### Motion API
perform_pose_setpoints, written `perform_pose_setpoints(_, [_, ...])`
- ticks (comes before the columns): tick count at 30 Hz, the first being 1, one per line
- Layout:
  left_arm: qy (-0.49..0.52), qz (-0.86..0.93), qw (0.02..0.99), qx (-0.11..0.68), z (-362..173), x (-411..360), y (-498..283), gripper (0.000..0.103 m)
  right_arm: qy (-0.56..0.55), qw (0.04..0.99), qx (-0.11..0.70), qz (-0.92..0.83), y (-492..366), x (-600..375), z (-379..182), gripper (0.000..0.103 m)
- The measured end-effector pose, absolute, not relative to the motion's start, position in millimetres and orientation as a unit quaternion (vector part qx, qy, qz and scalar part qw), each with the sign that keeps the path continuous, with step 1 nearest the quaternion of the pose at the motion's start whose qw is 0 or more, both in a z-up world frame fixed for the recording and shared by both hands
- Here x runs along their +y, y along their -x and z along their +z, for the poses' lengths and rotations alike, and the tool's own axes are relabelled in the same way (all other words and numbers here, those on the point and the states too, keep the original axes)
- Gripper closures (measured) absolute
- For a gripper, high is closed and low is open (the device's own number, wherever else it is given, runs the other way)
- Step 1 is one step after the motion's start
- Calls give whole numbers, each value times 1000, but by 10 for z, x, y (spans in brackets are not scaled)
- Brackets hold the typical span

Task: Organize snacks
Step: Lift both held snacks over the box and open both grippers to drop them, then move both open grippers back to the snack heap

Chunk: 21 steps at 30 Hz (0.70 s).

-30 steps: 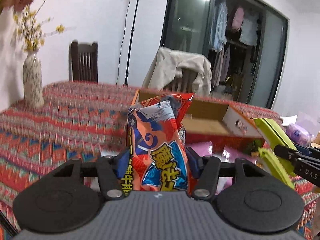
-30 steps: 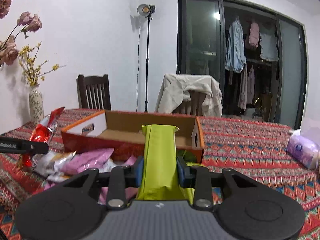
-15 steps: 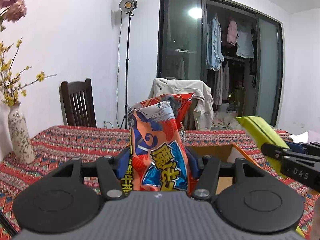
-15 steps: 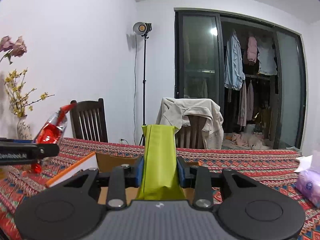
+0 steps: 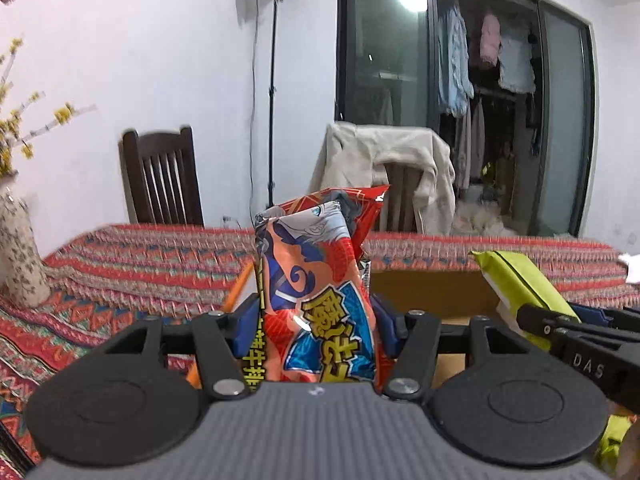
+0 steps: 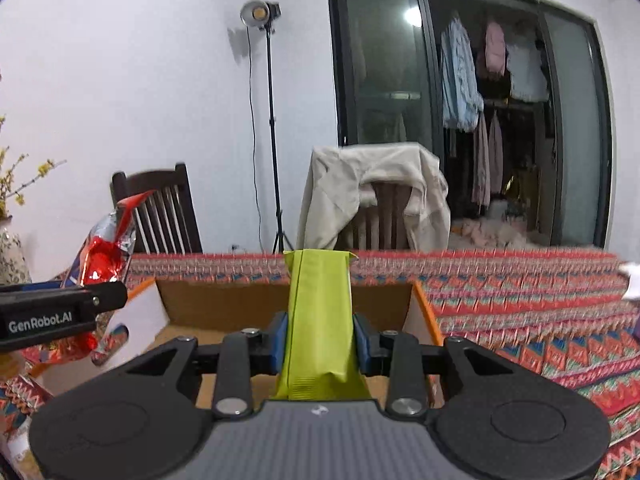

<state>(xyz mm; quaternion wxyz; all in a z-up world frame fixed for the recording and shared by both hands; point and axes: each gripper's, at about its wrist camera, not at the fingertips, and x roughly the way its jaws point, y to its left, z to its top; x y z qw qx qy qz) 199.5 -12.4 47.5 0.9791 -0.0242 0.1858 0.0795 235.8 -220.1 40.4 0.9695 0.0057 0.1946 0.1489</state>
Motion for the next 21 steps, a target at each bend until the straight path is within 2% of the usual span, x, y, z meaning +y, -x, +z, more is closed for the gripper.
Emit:
perform_pose_setpoints(4, [27, 70, 976, 204, 379, -53, -2026, 43, -2, 967, 204, 149, -2416, -2207, 352, 69])
perform_pose_setpoints(6, [35, 65, 976, 206, 354, -18, -2003, 25, -7, 966, 210, 153, -2436, -2224, 335, 63])
perform_pose_setpoints(7, [39, 63, 977, 201, 352, -4, -1983, 7, -10, 965, 212, 154, -2439, -2234, 335, 58])
perform_pose_setpoints(8, [41, 64, 979, 190, 357, -7, -1939, 0, -13, 965, 213, 154, -2438, -2246, 331, 49])
perform_pose_setpoints(9, [39, 65, 981, 180, 362, -9, -1904, 0, -14, 965, 214, 153, -2434, -2252, 330, 24])
perform_pose_setpoints(10, [35, 65, 982, 174, 374, -20, -1877, 0, -15, 965, 212, 153, -2415, -2257, 331, 7])
perform_pose_setpoints(15, [29, 68, 985, 157, 417, -33, -1828, 0, -11, 966, 211, 152, -2384, -2244, 315, 1])
perform_pose_setpoints(21, [35, 73, 985, 154, 454, -4, -1819, 0, -14, 966, 210, 150, -2352, -2253, 321, 1])
